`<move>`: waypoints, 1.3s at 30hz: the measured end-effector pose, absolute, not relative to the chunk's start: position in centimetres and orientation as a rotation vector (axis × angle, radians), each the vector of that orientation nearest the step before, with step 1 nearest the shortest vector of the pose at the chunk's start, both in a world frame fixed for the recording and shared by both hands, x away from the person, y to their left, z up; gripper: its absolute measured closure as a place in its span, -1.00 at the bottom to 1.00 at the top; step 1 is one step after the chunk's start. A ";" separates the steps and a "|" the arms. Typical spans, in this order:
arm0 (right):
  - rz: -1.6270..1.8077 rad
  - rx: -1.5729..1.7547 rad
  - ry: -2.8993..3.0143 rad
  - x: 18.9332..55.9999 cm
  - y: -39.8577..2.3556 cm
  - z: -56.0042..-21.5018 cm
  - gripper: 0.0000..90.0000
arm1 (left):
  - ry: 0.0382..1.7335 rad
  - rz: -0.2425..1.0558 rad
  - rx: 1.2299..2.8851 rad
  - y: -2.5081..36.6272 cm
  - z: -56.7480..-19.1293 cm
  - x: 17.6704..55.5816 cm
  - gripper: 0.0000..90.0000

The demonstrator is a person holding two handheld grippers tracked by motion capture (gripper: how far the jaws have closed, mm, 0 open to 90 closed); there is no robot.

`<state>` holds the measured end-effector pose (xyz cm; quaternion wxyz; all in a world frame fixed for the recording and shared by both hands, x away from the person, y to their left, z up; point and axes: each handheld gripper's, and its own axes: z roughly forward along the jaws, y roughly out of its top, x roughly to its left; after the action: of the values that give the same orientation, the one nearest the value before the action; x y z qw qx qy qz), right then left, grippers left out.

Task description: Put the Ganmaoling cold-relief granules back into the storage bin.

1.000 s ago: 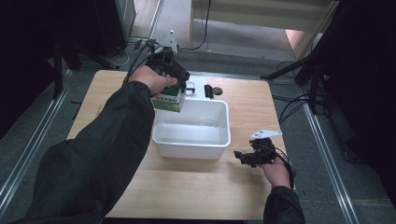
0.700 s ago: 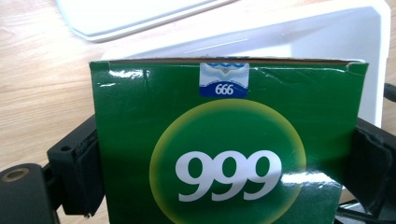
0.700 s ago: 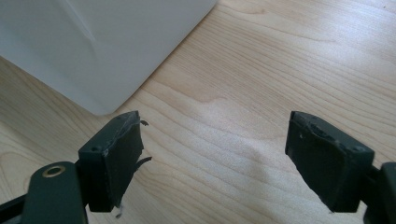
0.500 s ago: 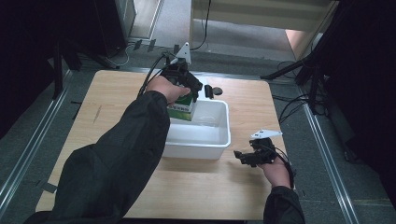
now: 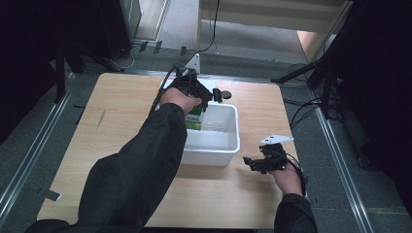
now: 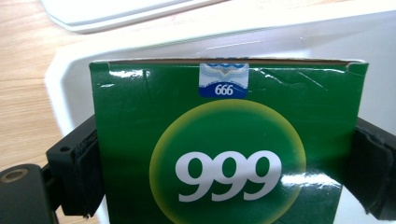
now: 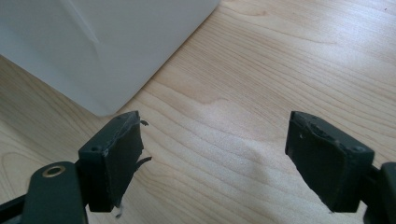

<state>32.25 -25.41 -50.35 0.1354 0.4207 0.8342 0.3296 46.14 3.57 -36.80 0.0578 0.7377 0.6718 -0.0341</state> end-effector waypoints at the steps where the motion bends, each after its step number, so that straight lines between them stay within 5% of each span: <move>1: 0.956 1.217 2.418 32.3 -25.4 -50.4 -0.58 | 2.044 -0.102 2.237 3.4 -37.0 46.2 -0.88; 39: 0.967 1.194 2.428 32.2 -25.3 -50.2 -0.58 | 2.071 -0.051 2.190 2.8 -37.6 46.4 -0.94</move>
<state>32.21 -25.32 -50.25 0.1337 0.4119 0.8375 0.3334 46.42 2.82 -37.62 0.0634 0.7249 0.6857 -0.0170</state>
